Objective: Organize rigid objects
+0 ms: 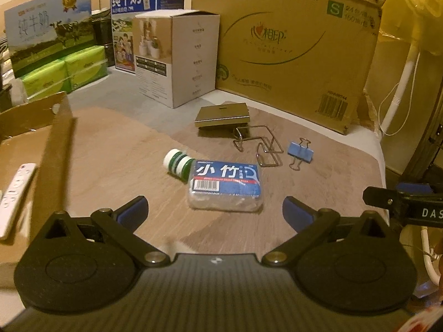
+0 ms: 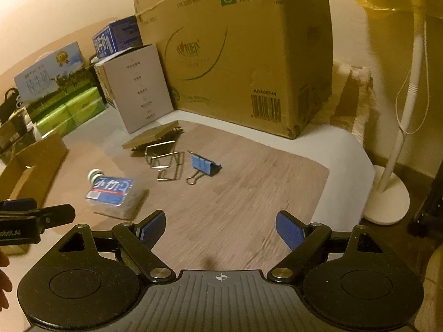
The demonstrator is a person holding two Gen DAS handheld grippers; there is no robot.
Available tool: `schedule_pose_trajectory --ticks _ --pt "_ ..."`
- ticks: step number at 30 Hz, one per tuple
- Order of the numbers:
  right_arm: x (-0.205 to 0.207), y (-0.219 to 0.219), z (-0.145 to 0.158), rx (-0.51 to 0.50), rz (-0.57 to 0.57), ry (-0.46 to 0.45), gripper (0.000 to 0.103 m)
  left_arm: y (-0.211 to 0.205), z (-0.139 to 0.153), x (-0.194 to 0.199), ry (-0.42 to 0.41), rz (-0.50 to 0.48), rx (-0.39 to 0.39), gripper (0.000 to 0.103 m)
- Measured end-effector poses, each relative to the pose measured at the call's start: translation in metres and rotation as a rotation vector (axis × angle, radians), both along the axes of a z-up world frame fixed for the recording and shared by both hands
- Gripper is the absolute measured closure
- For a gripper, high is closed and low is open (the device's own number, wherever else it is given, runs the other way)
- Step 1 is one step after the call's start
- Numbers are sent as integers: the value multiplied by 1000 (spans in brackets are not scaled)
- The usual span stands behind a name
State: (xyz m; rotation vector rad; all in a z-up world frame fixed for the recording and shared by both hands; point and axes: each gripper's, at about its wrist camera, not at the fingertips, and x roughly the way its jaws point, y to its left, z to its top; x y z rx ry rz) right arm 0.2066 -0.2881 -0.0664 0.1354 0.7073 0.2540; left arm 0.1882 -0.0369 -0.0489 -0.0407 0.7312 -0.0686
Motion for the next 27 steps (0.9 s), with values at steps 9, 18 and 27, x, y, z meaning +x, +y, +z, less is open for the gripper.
schedule_pose_trajectory --ticks 9,18,27 --pt "32 -1 -19 -14 37 10 17 -11 -28 38 9 -8 3 1" --pt "60 4 -33 -49 80 11 17 -13 -45 62 26 -22 5 1" --pt "91 17 -42 -92 134 -34 17 -13 -52 74 50 -41 4 18"
